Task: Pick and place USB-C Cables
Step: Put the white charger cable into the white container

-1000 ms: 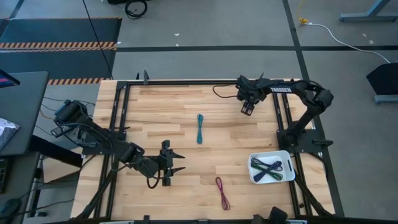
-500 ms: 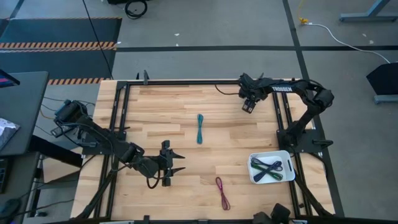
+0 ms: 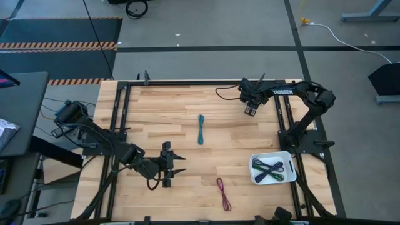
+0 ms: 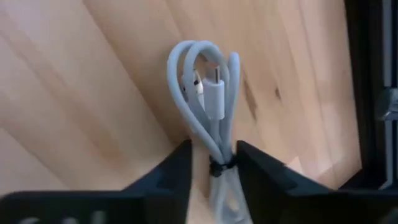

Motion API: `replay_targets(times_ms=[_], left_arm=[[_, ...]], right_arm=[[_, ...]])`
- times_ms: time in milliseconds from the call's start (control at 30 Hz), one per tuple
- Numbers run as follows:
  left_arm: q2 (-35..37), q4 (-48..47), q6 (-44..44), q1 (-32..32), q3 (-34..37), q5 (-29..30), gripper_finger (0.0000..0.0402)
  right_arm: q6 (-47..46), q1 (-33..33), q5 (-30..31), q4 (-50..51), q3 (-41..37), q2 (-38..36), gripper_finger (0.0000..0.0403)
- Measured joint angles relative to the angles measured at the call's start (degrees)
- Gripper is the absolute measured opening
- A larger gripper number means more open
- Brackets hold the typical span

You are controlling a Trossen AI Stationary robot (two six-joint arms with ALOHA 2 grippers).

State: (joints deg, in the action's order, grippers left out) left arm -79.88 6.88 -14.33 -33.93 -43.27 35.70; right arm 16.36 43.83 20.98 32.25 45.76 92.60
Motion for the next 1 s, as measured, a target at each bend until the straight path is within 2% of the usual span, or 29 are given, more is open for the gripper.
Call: replay_targets(times_ms=[167, 400, 567, 733, 1000], left_arm=[[0.0, 0.0, 0.0, 0.0, 0.0, 0.0, 0.0201], [0.0, 0.0, 0.0, 0.0, 0.0, 0.0, 0.0201], [0.0, 0.1, 1.5, 0.0, 0.0, 0.0, 0.0201], [0.0, 0.2, 2.2, 0.3, 0.0, 0.0, 0.0201], [0.0, 0.2, 3.0, 0.4, 0.0, 0.0, 0.0201]], right_arm=[[-2.1, 0.0, 0.4, 1.4, -0.1, 0.1, 0.0027], [-3.9, -0.5, 0.4, 4.2, 0.0, 0.1, 0.0023], [-6.9, -4.0, -0.6, 7.8, 0.0, 0.0, 0.0023], [-12.0, -10.5, -2.4, 12.7, 1.8, 0.1, 0.0023], [-23.2, -24.7, -8.1, 22.9, 10.9, 0.1, 0.0023]])
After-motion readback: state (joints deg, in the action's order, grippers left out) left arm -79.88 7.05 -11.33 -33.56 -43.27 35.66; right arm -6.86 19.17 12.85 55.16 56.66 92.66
